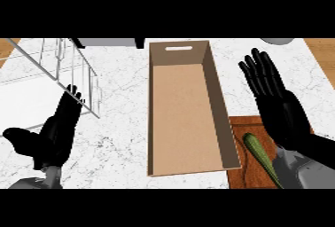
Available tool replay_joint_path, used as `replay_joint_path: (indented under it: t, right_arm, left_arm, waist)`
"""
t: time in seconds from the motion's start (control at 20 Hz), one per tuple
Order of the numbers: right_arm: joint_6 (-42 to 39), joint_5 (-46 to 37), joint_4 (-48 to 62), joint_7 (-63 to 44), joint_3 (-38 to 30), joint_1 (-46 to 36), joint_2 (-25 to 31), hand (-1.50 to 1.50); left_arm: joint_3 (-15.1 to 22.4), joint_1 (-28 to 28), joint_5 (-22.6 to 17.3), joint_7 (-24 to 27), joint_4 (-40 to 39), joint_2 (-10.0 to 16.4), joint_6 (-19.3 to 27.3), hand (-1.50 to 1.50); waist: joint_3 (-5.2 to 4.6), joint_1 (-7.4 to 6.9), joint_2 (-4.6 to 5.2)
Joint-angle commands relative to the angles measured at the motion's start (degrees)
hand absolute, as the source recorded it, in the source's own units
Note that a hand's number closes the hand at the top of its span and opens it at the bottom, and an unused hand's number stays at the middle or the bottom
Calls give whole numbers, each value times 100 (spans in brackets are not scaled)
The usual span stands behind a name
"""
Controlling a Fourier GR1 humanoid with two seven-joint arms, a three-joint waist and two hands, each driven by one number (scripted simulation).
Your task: Pick the cupcake from the cutting board and place it in the cardboard box
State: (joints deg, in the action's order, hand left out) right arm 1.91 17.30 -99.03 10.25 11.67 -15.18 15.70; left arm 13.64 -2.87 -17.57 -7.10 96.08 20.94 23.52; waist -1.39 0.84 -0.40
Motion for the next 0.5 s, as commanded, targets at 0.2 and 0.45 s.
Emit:
replay_joint_path:
  t: [0.2, 0.45]
  right_arm:
    - [2242, -77, 385, -226, -2440, 1634, 205, 150]
    - [3576, -907, 1368, -714, -3173, 2978, 390, -150]
  left_arm:
    - [-584, 262, -69, 152, 115, 148, 269, 0]
    - [-628, 394, -248, 61, 252, 126, 189, 0]
  waist:
    - [155, 907, -91]
    - [123, 755, 23]
